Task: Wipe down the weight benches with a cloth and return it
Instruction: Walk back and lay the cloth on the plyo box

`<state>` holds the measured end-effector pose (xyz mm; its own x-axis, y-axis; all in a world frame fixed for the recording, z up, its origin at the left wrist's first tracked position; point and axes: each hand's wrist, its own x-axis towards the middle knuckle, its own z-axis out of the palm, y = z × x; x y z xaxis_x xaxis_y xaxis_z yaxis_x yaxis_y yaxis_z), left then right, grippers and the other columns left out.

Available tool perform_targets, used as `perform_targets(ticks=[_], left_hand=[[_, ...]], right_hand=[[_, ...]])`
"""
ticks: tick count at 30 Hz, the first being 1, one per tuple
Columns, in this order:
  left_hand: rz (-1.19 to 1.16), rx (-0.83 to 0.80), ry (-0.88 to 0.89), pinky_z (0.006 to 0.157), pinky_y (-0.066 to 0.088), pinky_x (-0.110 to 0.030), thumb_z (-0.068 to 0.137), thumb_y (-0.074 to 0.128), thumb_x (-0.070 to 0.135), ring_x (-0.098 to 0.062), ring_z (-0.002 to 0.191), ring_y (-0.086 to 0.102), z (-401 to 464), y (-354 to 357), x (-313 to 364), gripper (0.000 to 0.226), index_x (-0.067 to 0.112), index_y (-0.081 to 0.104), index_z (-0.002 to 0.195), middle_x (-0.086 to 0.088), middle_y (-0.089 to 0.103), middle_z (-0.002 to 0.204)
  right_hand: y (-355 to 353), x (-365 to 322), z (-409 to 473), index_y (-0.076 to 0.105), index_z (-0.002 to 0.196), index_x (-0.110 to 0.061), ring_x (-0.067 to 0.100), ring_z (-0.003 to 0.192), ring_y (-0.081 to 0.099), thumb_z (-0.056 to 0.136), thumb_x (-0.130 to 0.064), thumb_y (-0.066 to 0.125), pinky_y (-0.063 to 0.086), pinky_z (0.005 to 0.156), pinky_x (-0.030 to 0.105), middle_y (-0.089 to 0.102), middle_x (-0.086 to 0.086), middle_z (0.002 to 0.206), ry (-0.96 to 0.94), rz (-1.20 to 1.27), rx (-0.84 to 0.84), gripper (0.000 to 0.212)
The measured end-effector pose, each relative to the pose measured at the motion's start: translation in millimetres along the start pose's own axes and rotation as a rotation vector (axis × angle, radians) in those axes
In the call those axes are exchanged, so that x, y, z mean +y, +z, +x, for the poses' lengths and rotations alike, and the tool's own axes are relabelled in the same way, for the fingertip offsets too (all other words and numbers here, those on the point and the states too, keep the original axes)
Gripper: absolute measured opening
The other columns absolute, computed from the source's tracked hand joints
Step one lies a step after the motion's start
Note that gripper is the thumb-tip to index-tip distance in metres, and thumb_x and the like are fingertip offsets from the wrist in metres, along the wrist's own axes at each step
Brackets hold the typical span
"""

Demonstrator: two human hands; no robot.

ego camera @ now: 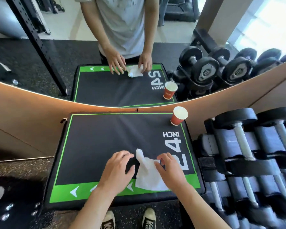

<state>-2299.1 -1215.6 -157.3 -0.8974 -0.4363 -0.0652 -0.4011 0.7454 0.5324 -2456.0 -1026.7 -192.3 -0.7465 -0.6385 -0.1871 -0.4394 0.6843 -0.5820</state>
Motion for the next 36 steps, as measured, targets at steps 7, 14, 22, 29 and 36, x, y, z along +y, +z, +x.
perform_targets(ticks=[7,14,22,29,36], left_hand=[[0.102,-0.107,-0.131,0.089,0.047,-0.031,0.100,0.051,0.052,-0.013,0.111,0.052,16.3,26.8,13.8,0.033,0.029,0.058,0.123,0.013,0.054,0.117],[0.091,-0.142,-0.222,0.091,0.049,-0.038,0.100,0.052,0.056,-0.019,0.114,0.052,30.4,34.5,16.0,0.036,0.028,0.058,0.122,0.010,0.056,0.117],[-0.018,-0.097,-0.175,0.092,0.050,-0.036,0.102,0.054,0.047,-0.016,0.117,0.052,37.0,33.2,28.2,0.035,0.026,0.057,0.130,0.010,0.054,0.123],[0.161,-0.154,0.376,0.106,0.045,-0.041,0.093,0.061,0.034,-0.021,0.138,0.042,38.9,58.2,50.3,0.048,0.026,0.054,0.140,0.006,0.045,0.148],[0.346,-0.387,0.366,0.128,0.011,-0.054,0.109,0.033,0.043,-0.015,0.160,-0.013,43.9,90.6,57.4,0.059,0.037,0.012,0.164,0.014,-0.009,0.174]], right_hand=[[6.2,-9.3,4.8,0.056,0.116,-0.024,0.018,0.103,0.050,0.101,-0.039,0.057,0.050,0.084,0.035,0.051,-0.008,0.111,0.111,-0.121,-0.017,0.022],[12.1,-17.8,7.6,0.051,0.103,-0.017,0.020,0.096,0.051,0.104,-0.023,0.050,0.052,0.076,0.041,0.050,-0.004,0.104,0.177,-0.134,-0.008,0.006],[-25.4,14.0,22.6,0.049,0.095,-0.020,0.022,0.080,0.056,0.102,-0.018,0.051,0.046,0.067,0.038,0.054,-0.004,0.098,0.260,-0.054,0.219,0.008],[-43.1,36.7,47.5,0.056,0.111,-0.013,0.033,0.090,0.060,0.103,-0.010,0.045,0.049,0.078,0.041,0.054,0.003,0.112,0.283,-0.022,0.205,0.014],[-46.7,47.6,33.8,0.060,0.125,-0.011,0.029,0.101,0.060,0.098,-0.001,0.052,0.051,0.085,0.041,0.053,0.004,0.125,0.229,-0.010,0.258,0.030]])
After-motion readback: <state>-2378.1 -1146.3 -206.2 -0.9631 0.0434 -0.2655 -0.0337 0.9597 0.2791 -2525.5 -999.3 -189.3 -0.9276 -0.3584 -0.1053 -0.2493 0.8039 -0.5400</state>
